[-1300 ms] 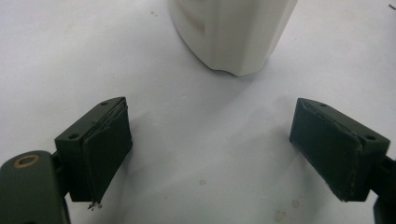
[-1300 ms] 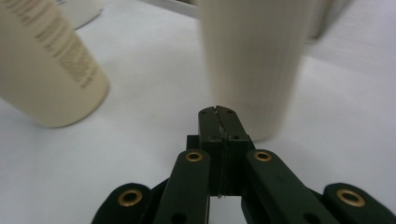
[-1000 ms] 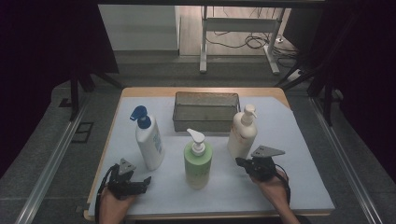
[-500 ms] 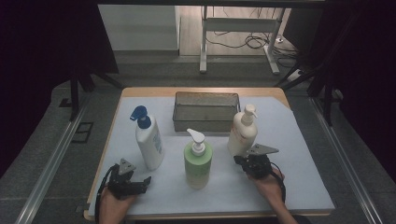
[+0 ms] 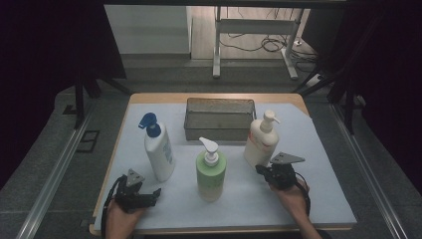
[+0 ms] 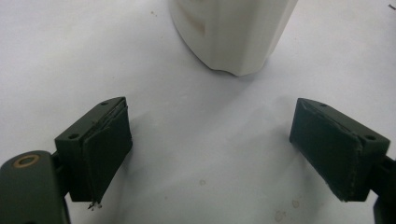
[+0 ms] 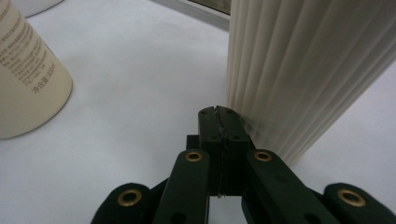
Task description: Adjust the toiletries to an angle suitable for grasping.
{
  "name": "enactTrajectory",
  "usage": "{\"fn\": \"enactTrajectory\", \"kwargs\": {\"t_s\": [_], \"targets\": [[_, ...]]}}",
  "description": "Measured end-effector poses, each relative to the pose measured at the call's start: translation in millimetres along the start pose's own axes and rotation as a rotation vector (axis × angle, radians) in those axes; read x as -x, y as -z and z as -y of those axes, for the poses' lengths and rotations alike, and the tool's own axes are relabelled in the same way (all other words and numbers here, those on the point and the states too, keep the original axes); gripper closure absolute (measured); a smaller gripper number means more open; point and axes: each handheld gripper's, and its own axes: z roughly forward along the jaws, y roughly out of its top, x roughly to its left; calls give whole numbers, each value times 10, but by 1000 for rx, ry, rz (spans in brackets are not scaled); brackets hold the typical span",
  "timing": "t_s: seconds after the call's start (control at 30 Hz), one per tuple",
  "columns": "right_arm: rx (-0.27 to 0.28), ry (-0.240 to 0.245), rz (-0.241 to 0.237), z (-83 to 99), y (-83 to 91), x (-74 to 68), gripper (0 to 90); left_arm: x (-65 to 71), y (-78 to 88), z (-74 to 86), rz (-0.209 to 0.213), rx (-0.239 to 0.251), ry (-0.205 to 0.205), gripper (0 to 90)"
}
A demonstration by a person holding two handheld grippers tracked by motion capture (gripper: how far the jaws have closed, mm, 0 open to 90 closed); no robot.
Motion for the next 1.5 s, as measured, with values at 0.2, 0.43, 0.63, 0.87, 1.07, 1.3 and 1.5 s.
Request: {"fn": "enactTrajectory", "kwargs": {"t_s": [0.2,0.43,0.63,0.87,1.07,1.3,1.5], "targets": [[13,13,-43,-37,117,-65,802,0,0,0,0,0,0,123],[19,12,-16,-16,327,-63,602,0,0,0,0,0,0,123],[46,-19,19,-116,479,3,472,0,0,0,0,0,0,123],[62,-30,55,-272,560,59,380,0,0,0,0,0,-1,123],[80,-33,79,-417,592,85,297,0,0,0,0,0,1,123],[96,-27,103,-600,549,93,241,0,0,0,1,1,1,123],[102,-27,114,-738,446,78,238,0,0,0,1,1,1,123]]}}
